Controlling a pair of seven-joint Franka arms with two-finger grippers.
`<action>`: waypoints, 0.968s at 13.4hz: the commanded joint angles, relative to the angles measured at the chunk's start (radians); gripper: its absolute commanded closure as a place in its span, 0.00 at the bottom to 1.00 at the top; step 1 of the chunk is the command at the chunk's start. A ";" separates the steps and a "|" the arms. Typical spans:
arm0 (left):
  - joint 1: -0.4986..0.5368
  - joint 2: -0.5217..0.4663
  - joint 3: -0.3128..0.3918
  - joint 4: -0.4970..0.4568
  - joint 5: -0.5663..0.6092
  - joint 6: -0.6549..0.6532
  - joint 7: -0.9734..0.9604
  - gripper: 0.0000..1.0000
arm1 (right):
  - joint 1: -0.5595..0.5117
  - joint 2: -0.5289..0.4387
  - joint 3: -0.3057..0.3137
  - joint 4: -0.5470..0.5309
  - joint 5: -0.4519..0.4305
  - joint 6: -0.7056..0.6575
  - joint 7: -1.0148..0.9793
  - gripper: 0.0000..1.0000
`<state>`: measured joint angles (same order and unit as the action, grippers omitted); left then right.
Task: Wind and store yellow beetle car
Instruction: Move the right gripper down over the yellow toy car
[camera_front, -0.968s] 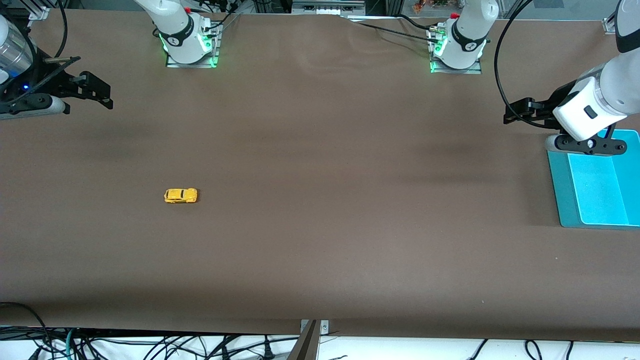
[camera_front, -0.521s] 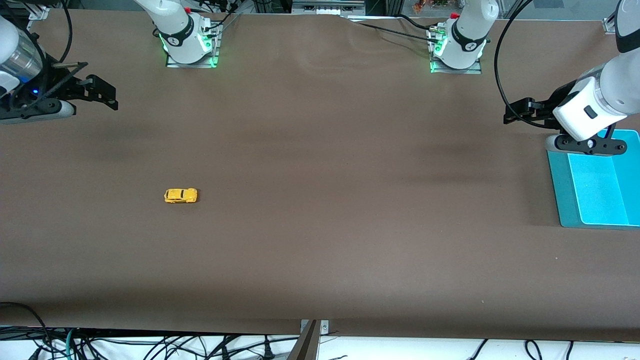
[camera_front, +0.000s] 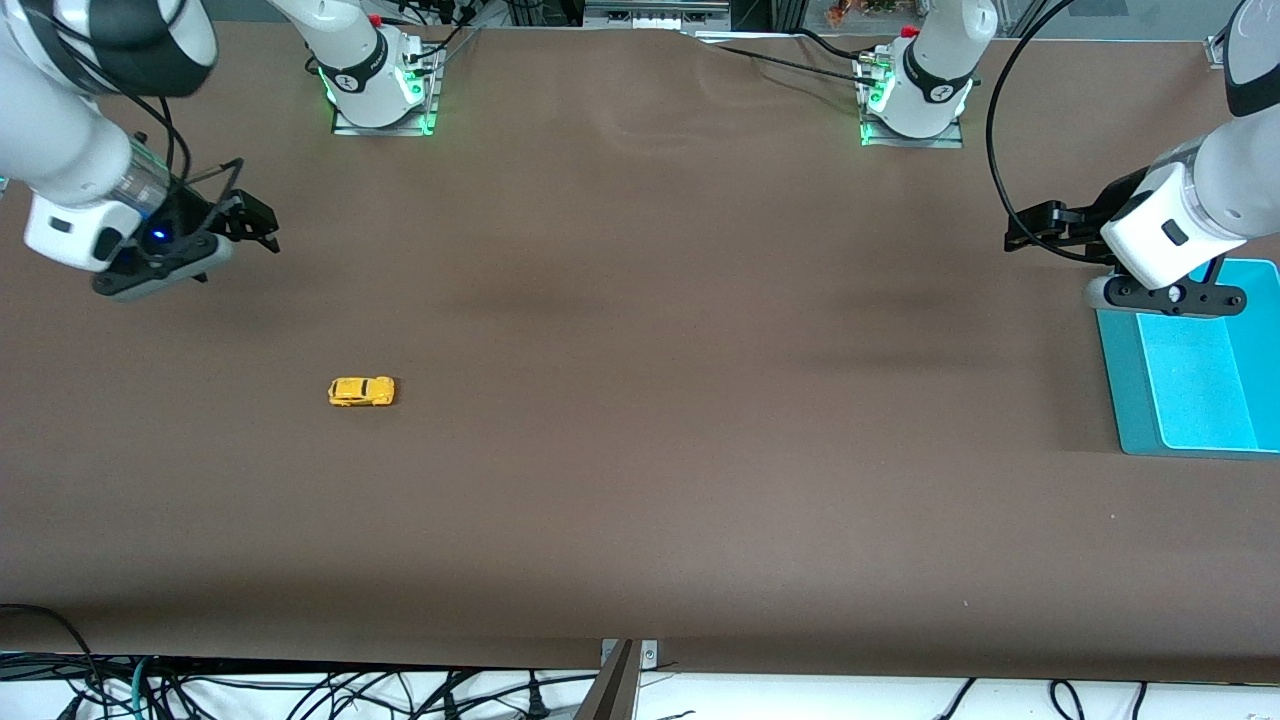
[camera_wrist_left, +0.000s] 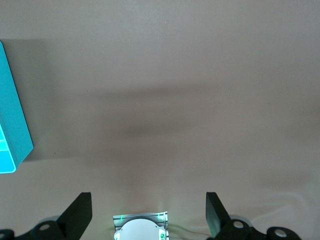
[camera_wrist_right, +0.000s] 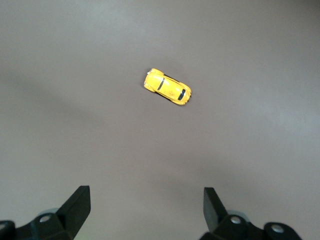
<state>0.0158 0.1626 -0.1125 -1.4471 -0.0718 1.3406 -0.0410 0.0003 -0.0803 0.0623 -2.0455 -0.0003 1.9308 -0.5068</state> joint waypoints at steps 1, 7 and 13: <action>0.000 0.014 -0.004 0.028 -0.016 -0.006 0.099 0.00 | 0.006 0.013 -0.004 -0.094 -0.015 0.146 -0.255 0.00; -0.002 0.011 -0.012 0.028 -0.013 -0.009 0.488 0.00 | 0.007 0.218 0.022 -0.153 -0.017 0.420 -0.648 0.00; -0.013 0.012 -0.015 0.028 0.015 -0.006 0.812 0.00 | 0.001 0.424 0.039 -0.153 -0.018 0.686 -0.912 0.00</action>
<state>0.0122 0.1639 -0.1252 -1.4452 -0.0717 1.3406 0.6645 0.0076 0.3022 0.0976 -2.2016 -0.0078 2.5664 -1.3569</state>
